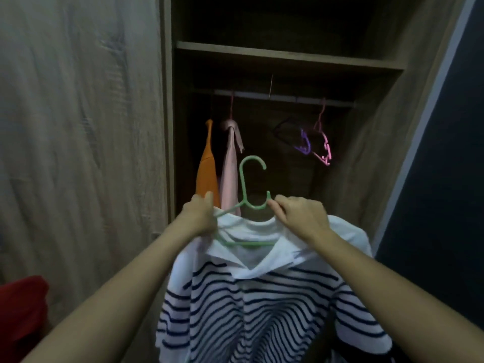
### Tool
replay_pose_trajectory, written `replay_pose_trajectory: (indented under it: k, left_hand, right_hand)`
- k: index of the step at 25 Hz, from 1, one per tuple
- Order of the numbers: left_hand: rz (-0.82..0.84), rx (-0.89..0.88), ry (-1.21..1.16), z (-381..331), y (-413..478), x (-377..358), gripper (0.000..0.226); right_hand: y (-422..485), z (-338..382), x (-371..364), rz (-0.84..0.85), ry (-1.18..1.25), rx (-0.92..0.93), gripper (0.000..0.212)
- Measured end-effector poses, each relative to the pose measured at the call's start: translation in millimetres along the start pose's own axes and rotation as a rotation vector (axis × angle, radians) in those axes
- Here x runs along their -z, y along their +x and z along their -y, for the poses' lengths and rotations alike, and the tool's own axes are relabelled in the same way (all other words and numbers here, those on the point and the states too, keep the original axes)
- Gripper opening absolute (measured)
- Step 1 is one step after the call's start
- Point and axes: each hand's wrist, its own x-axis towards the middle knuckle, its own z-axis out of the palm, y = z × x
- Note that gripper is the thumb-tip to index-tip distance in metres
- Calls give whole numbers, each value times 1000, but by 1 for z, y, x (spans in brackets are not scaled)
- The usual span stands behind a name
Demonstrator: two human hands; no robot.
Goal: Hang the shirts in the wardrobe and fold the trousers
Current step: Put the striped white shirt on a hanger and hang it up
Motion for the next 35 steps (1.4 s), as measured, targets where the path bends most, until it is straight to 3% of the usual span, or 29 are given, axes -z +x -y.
replay_pose_trajectory:
  k: [3, 4, 6, 8, 10, 11, 15, 18, 21, 23, 25, 27, 29, 33, 35]
  left_hand:
    - [-303, -453, -74, -18, -20, -16, 43]
    - [-412, -522, -183, -8, -26, -13, 40]
    - [-658, -435, -240, 27, -23, -7, 47]
    - [-568, -314, -157, 58, -14, -2, 63]
    - [-325, -394, -290, 67, -12, -2, 72]
    - [-279, -435, -344, 66, -12, -5, 68]
    - [-300, -509, -376, 66, -8, -7, 62]
    - [-309, -488, -426, 66, -7, 2, 51]
    - [-367, -464, -430, 77, -7, 8, 32]
    - [-424, -431, -434, 87, -6, 11, 28]
    - [-462, -413, -451, 94, -6, 16, 28]
    - [-464, -432, -445, 98, -7, 22, 30]
    - [-449, -468, -453, 100, -7, 28, 23]
    - [-539, -459, -528, 116, -10, 33, 32]
    - [-474, -449, -447, 124, -9, 38, 32]
  right_hand:
    - [11, 0, 7, 89, 221, -220, 42]
    - [11, -7, 11, 73, 255, -236, 43]
    - [11, -20, 18, 17, 297, -212, 46]
    - [12, -23, 20, -3, 329, -164, 50]
    - [17, -21, 20, 12, 356, -116, 51]
    - [20, -19, 20, 17, 355, -90, 49]
    - [28, -11, 19, 5, 313, -40, 45]
    - [33, -18, 19, -8, 232, -40, 57]
    - [33, -34, 19, 14, 163, -152, 59]
    - [33, -50, 18, 145, 283, -264, 62]
    - [34, -58, 23, 428, 565, -309, 68]
    - [34, -56, 28, 591, 609, -166, 40]
    - [33, -52, 23, 541, 614, -149, 27]
    - [27, -40, 22, 392, 619, -235, 28]
    - [28, -32, 22, 362, 639, -252, 28]
